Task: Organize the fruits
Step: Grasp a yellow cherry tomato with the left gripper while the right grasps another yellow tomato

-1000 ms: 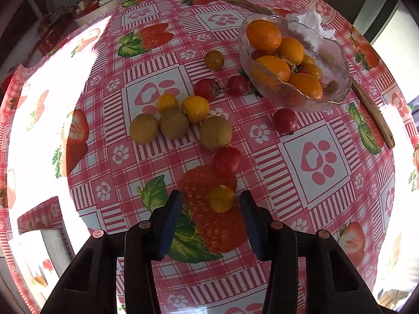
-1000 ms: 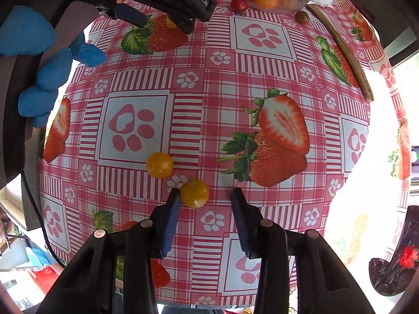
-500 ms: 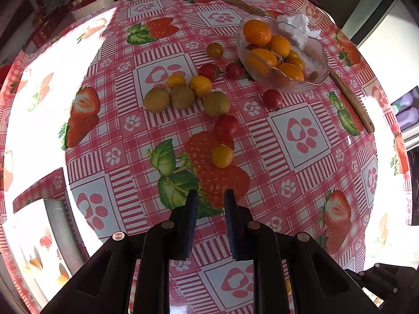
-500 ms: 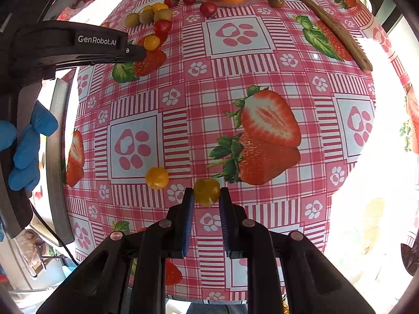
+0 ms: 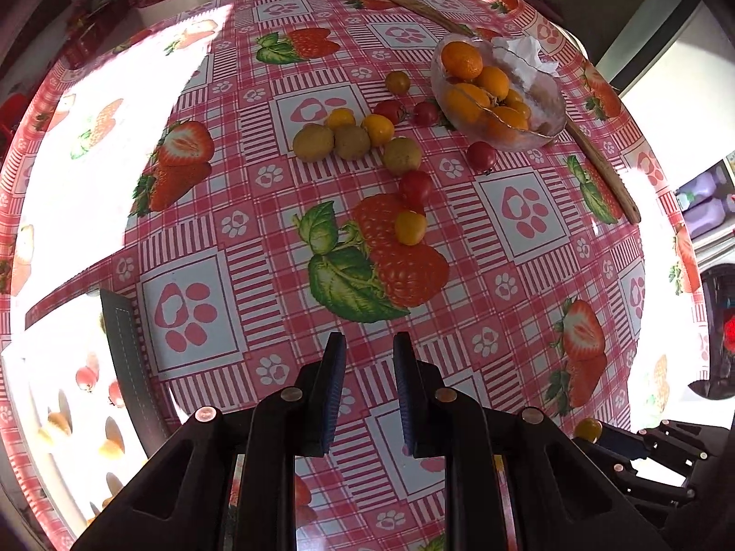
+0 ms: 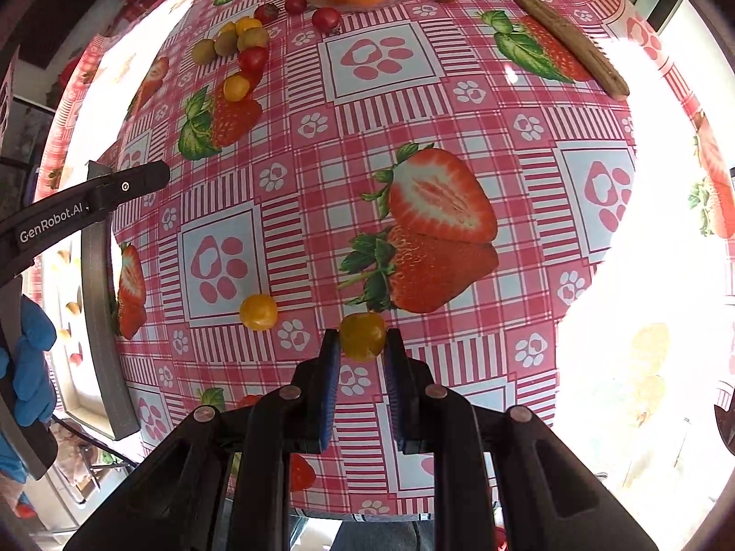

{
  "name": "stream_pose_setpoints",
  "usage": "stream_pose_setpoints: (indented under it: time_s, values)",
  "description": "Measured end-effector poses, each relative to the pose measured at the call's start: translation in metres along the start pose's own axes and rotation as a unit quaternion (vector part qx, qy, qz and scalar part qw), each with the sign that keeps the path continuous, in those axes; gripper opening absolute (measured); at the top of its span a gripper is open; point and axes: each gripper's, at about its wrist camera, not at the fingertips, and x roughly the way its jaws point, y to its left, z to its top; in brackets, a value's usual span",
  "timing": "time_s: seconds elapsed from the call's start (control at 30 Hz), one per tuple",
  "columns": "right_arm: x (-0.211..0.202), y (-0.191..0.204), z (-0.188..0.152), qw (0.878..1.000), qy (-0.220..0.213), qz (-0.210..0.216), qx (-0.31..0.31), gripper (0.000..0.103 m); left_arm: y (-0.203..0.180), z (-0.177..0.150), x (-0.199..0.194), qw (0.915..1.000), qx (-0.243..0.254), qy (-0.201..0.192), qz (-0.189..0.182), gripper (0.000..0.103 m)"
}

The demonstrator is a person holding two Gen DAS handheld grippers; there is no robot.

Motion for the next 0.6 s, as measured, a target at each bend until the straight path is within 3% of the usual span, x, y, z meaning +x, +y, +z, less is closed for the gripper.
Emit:
stream_pose_setpoints:
  time_s: [0.03, 0.1, 0.13, 0.17, 0.5, 0.53, 0.57, 0.6]
  values:
    - [0.000, 0.000, -0.001, 1.000, -0.001, 0.000, 0.000, 0.021, 0.000, 0.002, 0.001, 1.0000, -0.003, 0.002, -0.003, 0.024]
    - [-0.001, 0.002, -0.003, 1.000, -0.002, 0.000, 0.001, 0.021, -0.002, 0.009, 0.007, 1.0000, -0.006, 0.005, 0.000, 0.054]
    - [-0.001, 0.004, -0.002, 1.000, -0.002, 0.001, 0.002, 0.021, -0.003, 0.012, 0.007, 0.9999, -0.007, -0.008, 0.008, 0.076]
    - [-0.001, 0.002, -0.003, 1.000, -0.002, 0.002, 0.004, 0.021, -0.004, 0.014, 0.007, 0.9996, -0.004, -0.023, 0.014, 0.078]
    - [-0.001, -0.013, -0.003, 1.000, -0.003, 0.011, 0.025, 0.021, -0.024, 0.052, 0.046, 0.9989, 0.023, -0.003, 0.039, 0.078]
    - [-0.002, -0.015, -0.002, 1.000, -0.003, 0.012, 0.027, 0.021, -0.026, 0.054, 0.049, 0.9988, 0.024, -0.001, 0.042, 0.076]
    - [-0.003, -0.016, -0.002, 1.000, -0.003, 0.012, 0.028, 0.021, -0.027, 0.055, 0.052, 0.9988, 0.025, 0.002, 0.043, 0.061]
    - [-0.003, -0.018, -0.001, 0.999, -0.003, 0.013, 0.029, 0.021, -0.027, 0.056, 0.054, 0.9985, 0.028, 0.007, 0.047, 0.056]
